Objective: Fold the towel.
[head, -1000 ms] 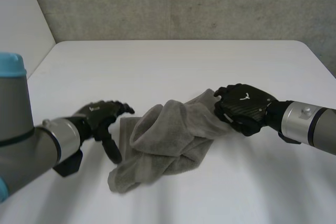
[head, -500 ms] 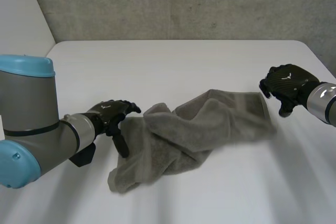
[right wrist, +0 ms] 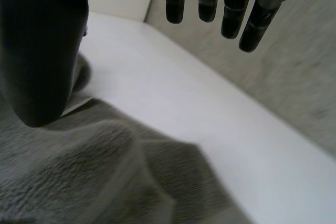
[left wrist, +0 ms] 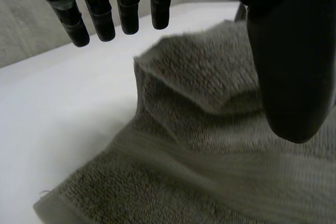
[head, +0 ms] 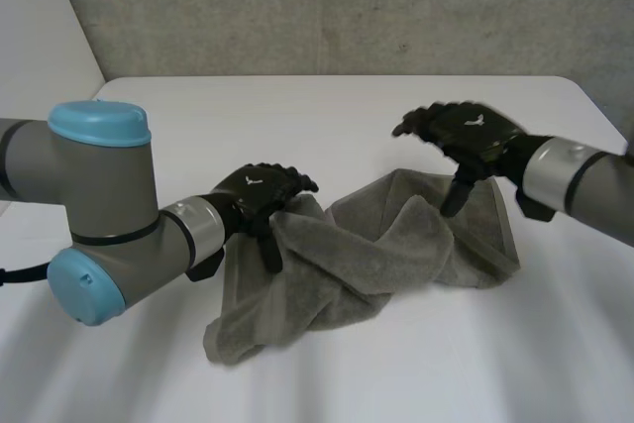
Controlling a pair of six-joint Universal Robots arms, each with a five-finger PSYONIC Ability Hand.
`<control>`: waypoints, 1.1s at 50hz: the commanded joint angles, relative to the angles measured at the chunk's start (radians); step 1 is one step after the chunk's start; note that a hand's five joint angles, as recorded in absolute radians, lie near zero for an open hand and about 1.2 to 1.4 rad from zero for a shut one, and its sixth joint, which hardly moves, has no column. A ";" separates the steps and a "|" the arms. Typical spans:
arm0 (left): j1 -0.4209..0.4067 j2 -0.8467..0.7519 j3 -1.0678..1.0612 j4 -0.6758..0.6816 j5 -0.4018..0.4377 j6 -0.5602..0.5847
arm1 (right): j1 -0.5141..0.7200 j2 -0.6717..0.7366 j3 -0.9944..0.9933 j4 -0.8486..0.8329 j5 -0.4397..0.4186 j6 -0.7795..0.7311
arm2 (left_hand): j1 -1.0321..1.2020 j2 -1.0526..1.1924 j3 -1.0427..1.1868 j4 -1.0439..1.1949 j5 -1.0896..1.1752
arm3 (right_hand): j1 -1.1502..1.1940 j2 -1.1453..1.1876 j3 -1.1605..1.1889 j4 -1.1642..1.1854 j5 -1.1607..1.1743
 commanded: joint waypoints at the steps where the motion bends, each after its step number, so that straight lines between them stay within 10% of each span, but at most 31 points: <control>1: -0.001 -0.037 0.023 -0.034 -0.015 0.056 | 0.038 0.174 -0.138 0.186 0.010 -0.015 | -0.066 -0.012 -0.043 -0.050 0.000 | -0.064 -0.077 -0.007 -0.060 -0.062; 8: -0.003 -0.052 0.038 -0.043 -0.025 0.056 | 0.045 0.204 -0.132 0.233 0.012 -0.070 | 0.201 0.256 -0.043 -0.050 0.267 | 0.037 0.024 -0.007 -0.060 0.039; 13: -0.012 -0.054 0.044 -0.046 -0.025 0.050 | 0.069 0.188 -0.109 0.243 0.012 -0.125 | 0.750 0.805 -0.043 -0.050 0.816 | 0.877 0.865 -0.007 -0.060 0.880; 18: -0.038 -0.026 0.044 -0.069 -0.023 0.042 | 0.072 0.126 -0.092 0.260 -0.001 -0.150 | 1.105 1.159 -0.043 -0.050 1.171 | 1.157 1.144 -0.007 -0.060 1.159; 34: 0.020 -0.049 0.184 -0.109 -0.121 0.013 | 0.075 0.165 -0.245 0.295 0.017 -0.521 | 1.105 1.159 -0.043 -0.050 1.171 | 1.157 1.145 -0.007 -0.060 1.160; 45: -0.003 0.017 0.085 -0.106 -0.123 -0.024 | 0.120 0.174 -0.224 0.220 0.153 -0.360 | 1.105 1.159 -0.043 -0.050 1.171 | 0.264 0.252 -0.007 -0.060 0.267; 55: -0.029 0.035 0.029 -0.103 -0.104 -0.022 | 0.115 0.213 -0.192 0.179 0.142 -0.160 | 1.105 1.159 -0.043 -0.050 1.171 | 0.234 0.221 -0.007 -0.060 0.236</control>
